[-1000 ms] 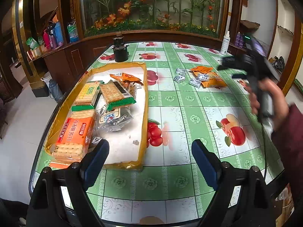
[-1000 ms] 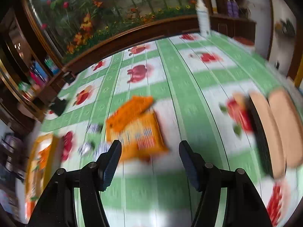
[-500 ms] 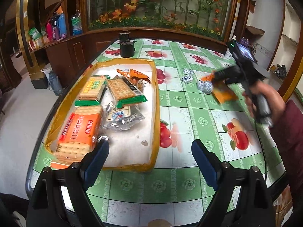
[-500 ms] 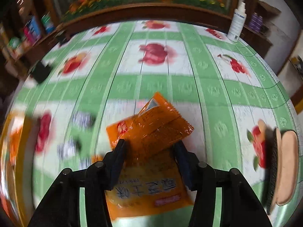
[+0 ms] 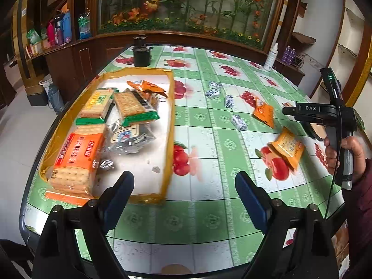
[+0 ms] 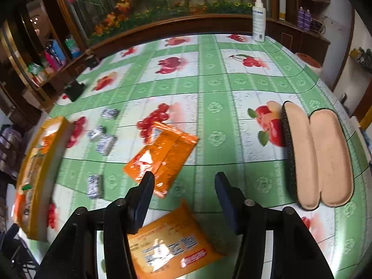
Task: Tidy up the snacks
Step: 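Lift the orange snack bag with right tool while left grasps a wrapped candy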
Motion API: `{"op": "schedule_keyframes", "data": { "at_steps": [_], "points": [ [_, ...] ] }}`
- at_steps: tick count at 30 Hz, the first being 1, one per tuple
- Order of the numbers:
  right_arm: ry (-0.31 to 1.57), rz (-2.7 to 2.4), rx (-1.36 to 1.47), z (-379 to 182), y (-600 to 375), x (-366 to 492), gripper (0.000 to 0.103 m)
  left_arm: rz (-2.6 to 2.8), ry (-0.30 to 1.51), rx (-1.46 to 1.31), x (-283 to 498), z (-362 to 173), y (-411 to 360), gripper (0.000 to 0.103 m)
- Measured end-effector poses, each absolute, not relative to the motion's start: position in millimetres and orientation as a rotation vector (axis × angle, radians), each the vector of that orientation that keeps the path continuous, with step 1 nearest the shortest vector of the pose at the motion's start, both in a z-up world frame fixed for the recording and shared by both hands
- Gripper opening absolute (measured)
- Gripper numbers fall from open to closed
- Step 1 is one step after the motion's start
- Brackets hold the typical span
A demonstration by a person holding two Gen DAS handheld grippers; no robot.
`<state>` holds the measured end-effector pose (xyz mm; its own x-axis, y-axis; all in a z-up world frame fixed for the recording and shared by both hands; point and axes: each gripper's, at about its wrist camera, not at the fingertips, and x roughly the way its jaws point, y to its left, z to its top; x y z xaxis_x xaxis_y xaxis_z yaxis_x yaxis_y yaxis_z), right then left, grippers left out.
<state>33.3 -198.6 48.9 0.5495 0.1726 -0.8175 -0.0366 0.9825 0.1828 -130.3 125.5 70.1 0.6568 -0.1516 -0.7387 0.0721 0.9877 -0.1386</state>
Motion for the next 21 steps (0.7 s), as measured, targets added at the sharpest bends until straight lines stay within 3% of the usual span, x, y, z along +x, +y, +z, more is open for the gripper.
{"op": "schedule_keyframes", "data": {
  "at_steps": [5, 10, 15, 17, 18, 21],
  "points": [
    [0.985, 0.103, 0.267, 36, -199, 50, 0.079, -0.164, 0.860, -0.094, -130, 70, 113, 0.088],
    [1.042, 0.071, 0.309, 19, -182, 82, 0.079, -0.200, 0.869, -0.082, -131, 72, 102, 0.088],
    [1.052, 0.000, 0.177, 13, -156, 99, 0.079, -0.212, 0.875, -0.076, -121, 76, 94, 0.088],
    [1.043, -0.017, 0.110, 13, -148, 97, 0.042, -0.217, 0.887, -0.078, -111, 77, 90, 0.088],
    [1.043, -0.012, 0.092, 13, -148, 96, 0.041, -0.219, 0.895, -0.083, -105, 77, 88, 0.088],
    [1.031, 0.025, 0.124, 14, -155, 88, 0.023, -0.226, 0.916, -0.100, -88, 75, 80, 0.088]
  ]
}}
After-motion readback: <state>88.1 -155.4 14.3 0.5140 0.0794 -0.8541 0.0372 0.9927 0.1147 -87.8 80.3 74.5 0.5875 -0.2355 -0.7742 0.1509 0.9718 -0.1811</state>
